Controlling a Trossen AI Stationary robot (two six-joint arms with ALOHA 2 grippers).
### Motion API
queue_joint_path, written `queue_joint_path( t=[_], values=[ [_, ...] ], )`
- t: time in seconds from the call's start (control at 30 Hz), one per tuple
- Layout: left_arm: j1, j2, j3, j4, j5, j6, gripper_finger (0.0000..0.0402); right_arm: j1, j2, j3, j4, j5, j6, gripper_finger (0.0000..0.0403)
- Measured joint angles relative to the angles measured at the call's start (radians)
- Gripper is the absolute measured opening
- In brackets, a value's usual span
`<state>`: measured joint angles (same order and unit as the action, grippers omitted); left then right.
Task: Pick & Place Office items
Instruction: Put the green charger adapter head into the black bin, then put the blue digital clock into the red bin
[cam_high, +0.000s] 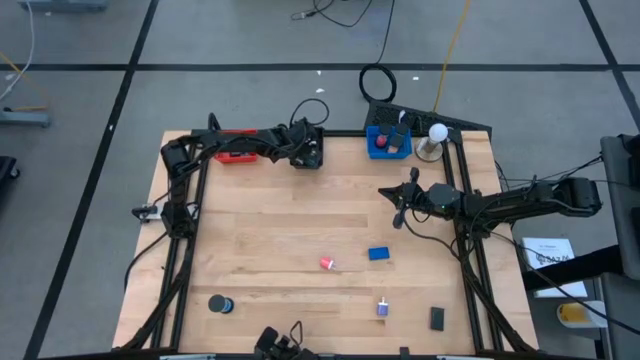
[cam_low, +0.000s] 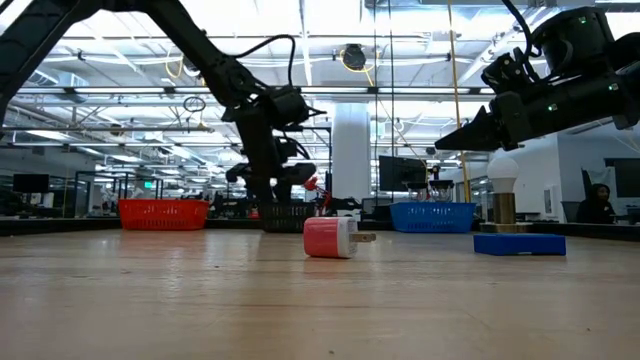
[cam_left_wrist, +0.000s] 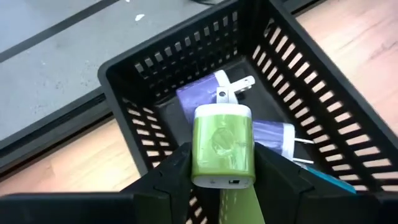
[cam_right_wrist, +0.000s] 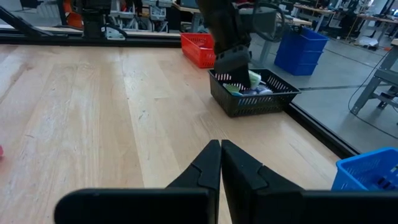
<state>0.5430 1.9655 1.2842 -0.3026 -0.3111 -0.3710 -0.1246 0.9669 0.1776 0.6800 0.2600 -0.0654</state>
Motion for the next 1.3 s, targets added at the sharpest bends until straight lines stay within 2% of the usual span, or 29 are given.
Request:
queue_joint_path(
  t=[0.13, 0.4, 0.53, 0.67, 0.93, 1.13, 1.3],
  values=[
    [0.000, -0.012, 0.000, -0.002, -0.001, 0.000, 0.0164, 0.000, 0.000, 0.000, 0.000, 0.000, 0.000, 0.0008],
    [-0.001, -0.028, 0.000, -0.005, -0.004, 0.051, 0.0245, 0.000, 0.000, 0.000, 0.000, 0.000, 0.000, 0.0008],
    [-0.002, -0.028, 0.000, -0.017, 0.048, 0.086, 0.0253, 0.000, 0.000, 0.000, 0.000, 0.000, 0.000, 0.0009],
    [-0.002, -0.027, 0.000, -0.028, 0.043, 0.089, 0.0217, 0.000, 0.000, 0.000, 0.000, 0.000, 0.000, 0.0009],
    [0.007, -0.027, 0.000, 0.050, 0.021, 0.129, 0.0091, 0.000, 0.000, 0.000, 0.000, 0.000, 0.000, 0.0008],
    [0.031, -0.027, 0.000, 0.045, 0.029, 0.137, 0.0012, 0.000, 0.000, 0.000, 0.000, 0.000, 0.000, 0.0009],
    [0.032, -0.024, 0.000, 0.036, 0.030, 0.134, 0.0012, 0.000, 0.000, 0.000, 0.000, 0.000, 0.000, 0.0009]
  ],
)
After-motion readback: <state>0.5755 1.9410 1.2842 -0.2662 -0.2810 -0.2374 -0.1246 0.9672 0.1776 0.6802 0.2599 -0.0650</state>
